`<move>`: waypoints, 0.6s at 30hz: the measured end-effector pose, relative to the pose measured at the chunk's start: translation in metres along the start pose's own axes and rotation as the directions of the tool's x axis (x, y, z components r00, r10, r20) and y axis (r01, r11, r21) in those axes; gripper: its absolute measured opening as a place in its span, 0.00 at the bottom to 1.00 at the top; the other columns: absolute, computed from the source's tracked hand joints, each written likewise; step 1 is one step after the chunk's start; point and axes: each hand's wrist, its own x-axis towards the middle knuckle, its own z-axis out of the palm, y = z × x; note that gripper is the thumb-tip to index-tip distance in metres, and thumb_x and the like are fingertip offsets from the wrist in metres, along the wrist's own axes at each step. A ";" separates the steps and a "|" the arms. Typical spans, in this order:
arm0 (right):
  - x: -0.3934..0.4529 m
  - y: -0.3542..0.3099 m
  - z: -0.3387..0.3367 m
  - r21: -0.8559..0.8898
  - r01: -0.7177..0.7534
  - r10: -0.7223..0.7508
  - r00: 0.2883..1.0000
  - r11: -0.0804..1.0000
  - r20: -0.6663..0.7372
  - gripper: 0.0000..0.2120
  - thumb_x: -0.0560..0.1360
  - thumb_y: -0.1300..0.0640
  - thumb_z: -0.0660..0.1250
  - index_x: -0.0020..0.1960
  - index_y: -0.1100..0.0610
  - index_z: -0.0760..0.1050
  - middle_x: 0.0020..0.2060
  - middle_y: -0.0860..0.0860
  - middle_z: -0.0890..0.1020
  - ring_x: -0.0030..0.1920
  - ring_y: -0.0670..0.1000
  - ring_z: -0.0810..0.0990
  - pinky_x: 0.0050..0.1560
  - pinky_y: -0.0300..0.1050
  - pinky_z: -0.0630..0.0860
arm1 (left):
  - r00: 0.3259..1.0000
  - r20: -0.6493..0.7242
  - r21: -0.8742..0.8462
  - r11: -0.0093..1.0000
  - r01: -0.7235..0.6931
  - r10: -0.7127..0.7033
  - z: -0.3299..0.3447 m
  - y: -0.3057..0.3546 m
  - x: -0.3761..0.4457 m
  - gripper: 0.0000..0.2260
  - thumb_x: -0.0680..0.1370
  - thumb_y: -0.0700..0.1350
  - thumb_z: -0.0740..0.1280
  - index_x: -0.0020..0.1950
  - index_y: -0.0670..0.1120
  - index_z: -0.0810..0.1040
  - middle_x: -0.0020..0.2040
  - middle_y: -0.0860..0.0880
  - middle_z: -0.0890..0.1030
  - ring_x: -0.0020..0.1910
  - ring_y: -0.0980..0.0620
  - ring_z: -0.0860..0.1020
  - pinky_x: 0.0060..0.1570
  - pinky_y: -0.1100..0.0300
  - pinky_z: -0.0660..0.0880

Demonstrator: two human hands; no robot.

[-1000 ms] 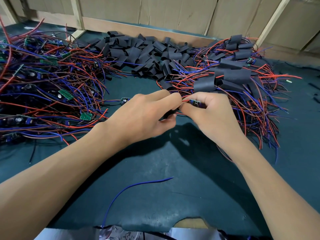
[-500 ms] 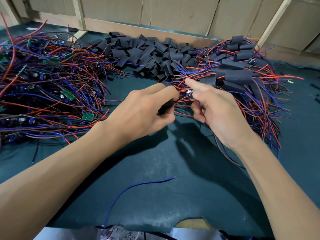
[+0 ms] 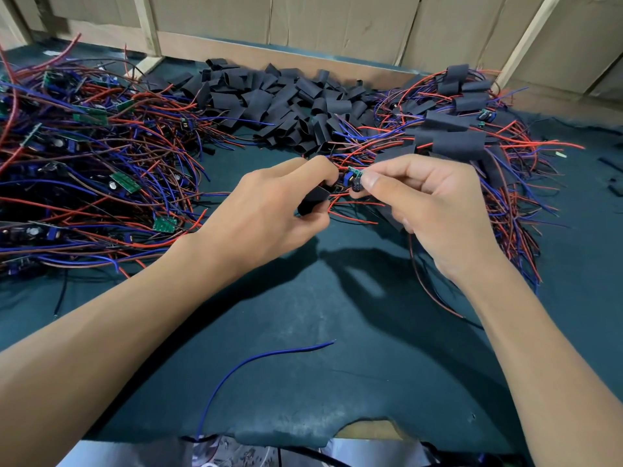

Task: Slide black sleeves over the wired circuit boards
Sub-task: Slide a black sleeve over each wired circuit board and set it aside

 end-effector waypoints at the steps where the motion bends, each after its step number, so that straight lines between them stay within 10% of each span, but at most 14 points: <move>1: -0.001 0.000 0.000 -0.001 -0.009 0.009 1.000 1.000 0.009 0.03 0.74 0.59 0.75 0.47 0.54 0.86 0.36 0.48 0.87 0.28 0.39 0.76 0.32 0.27 0.69 | 1.000 0.000 0.006 1.000 0.000 0.000 0.000 0.001 0.000 0.09 0.75 0.38 0.68 0.55 0.42 0.77 0.43 0.48 0.78 0.39 0.42 0.74 0.45 0.49 0.78; 18: -0.004 -0.007 0.006 -0.146 -0.051 0.059 0.997 0.988 0.052 0.03 0.75 0.58 0.75 0.43 0.52 0.86 0.37 0.55 0.86 0.36 0.44 0.76 0.41 0.38 0.72 | 0.999 0.041 0.057 0.998 -0.014 0.012 0.003 0.004 -0.003 0.14 0.75 0.42 0.68 0.58 0.49 0.70 0.45 0.53 0.77 0.40 0.41 0.76 0.43 0.49 0.77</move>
